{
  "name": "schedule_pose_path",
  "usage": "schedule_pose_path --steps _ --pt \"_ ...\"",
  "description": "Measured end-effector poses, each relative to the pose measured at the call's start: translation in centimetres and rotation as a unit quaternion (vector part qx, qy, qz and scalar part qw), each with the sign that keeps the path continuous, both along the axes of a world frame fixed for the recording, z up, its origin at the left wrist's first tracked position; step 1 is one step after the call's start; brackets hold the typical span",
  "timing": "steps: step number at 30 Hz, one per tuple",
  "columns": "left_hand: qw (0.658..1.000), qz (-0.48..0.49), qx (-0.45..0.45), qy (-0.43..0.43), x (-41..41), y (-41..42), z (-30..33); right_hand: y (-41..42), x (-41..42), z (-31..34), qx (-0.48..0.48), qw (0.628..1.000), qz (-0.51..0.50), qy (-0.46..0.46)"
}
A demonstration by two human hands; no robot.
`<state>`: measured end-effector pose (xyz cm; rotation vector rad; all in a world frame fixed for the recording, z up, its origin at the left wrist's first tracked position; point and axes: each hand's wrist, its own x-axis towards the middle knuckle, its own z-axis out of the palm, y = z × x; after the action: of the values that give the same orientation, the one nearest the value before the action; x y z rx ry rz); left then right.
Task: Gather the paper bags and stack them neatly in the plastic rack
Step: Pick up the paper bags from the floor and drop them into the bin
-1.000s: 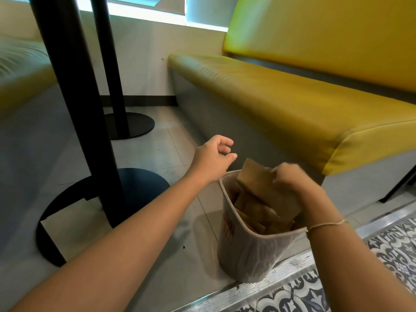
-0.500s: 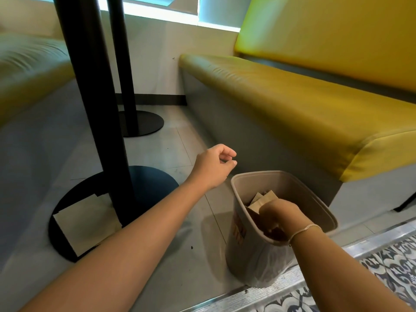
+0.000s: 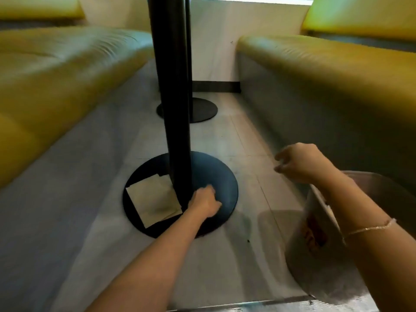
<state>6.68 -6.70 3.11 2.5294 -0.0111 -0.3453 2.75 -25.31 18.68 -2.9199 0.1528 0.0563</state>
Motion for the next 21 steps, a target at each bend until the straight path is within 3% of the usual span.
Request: schedule_pose_path --steps 3,7,11,14,17,21 --pt "0.993 0.04 0.098 0.049 -0.4 5.7 -4.7 3.1 0.7 -2.8 0.009 0.999 0.032 0.042" --pt "0.977 0.042 0.202 0.047 -0.8 12.1 -8.7 4.9 1.1 -6.0 0.007 0.994 0.069 0.079" --pt "0.979 0.026 0.195 0.06 -0.5 14.1 -12.0 4.8 1.5 -8.4 0.005 0.99 0.084 0.113" --pt "0.971 0.011 0.237 -0.041 -0.8 13.2 -12.6 4.6 1.8 -9.4 0.007 0.988 0.091 0.124" --pt "0.94 -0.048 0.308 -0.138 -0.8 12.0 -11.3 4.9 2.0 -10.3 0.007 0.986 0.102 0.133" --pt "0.939 -0.108 0.327 -0.018 -0.5 11.8 -10.7 6.1 2.0 -10.9 0.007 0.982 0.116 0.149"
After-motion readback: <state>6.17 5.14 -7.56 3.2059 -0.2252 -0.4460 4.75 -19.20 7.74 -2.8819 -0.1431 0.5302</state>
